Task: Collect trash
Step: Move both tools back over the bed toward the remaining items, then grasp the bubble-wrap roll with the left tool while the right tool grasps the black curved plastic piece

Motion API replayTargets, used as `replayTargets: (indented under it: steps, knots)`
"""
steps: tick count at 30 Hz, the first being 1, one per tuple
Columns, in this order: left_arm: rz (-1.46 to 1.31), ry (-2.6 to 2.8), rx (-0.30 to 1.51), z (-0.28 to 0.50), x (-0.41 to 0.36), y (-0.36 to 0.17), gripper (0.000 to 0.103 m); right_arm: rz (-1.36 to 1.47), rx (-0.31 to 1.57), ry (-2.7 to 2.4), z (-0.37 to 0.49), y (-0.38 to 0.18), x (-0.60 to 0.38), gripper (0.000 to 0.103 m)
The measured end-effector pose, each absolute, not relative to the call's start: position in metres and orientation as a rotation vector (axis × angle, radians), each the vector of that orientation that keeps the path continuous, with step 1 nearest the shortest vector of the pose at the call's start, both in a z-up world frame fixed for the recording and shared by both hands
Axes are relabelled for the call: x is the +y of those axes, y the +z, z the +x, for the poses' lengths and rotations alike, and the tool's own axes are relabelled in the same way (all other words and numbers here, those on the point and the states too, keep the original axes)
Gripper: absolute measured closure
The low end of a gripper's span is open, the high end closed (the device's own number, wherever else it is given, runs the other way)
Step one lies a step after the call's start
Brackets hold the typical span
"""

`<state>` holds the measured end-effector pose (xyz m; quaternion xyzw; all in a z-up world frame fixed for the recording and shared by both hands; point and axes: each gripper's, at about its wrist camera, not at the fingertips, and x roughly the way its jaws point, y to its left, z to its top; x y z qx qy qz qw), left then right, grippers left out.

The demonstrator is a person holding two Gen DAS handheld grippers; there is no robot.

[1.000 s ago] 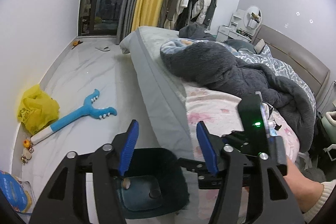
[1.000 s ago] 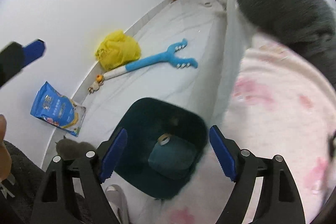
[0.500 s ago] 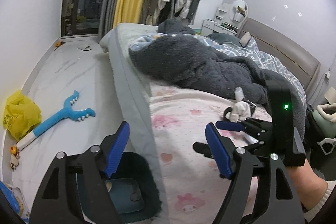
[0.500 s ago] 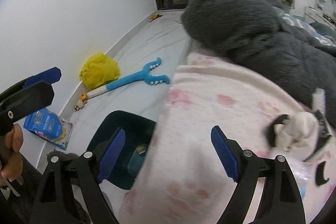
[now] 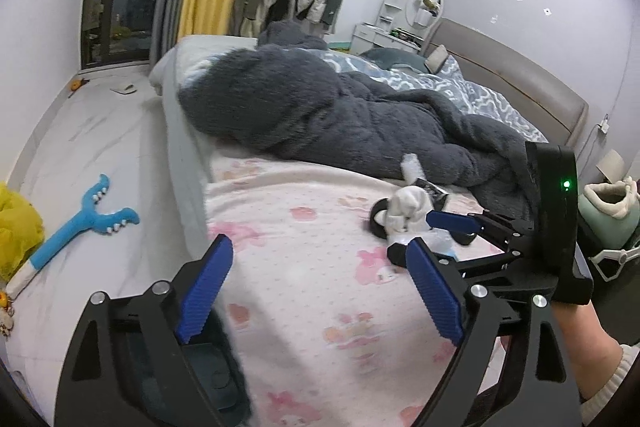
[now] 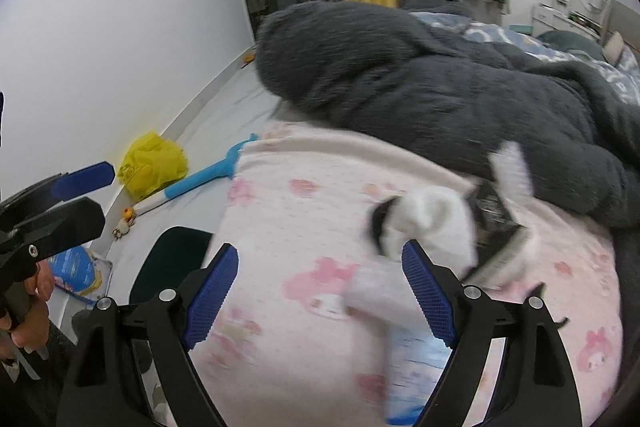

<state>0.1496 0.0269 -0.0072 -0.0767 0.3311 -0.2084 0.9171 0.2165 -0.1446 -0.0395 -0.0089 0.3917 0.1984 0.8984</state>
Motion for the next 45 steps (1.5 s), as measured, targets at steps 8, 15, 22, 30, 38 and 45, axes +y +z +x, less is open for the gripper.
replayTargets:
  steps: [8,15,22,30,38,45]
  knots:
    - [-0.146,-0.497,0.71,0.162,-0.019,-0.015,0.01,0.029,0.803,0.329,0.215,-0.046,-0.2,0.017]
    - [-0.129,-0.534,0.749,0.17,-0.052,-0.029,0.009,0.074,0.803,0.278,0.213,-0.054,-0.239,0.017]
    - [-0.139,-0.562,0.795,0.183,-0.08,-0.045,0.009,0.103,0.816,0.239,0.211,-0.065,-0.268,0.017]
    - [-0.157,-0.571,0.835,0.195,-0.097,-0.057,0.008,0.134,0.827,0.223,0.21,-0.081,-0.293,0.017]
    - [-0.167,-0.553,0.864,0.206,-0.112,-0.07,0.008,0.159,0.82,0.234,0.208,-0.096,-0.312,0.017]
    - [-0.187,-0.54,0.9,0.212,-0.118,-0.08,0.01,0.178,0.814,0.256,0.209,-0.101,-0.317,0.017]
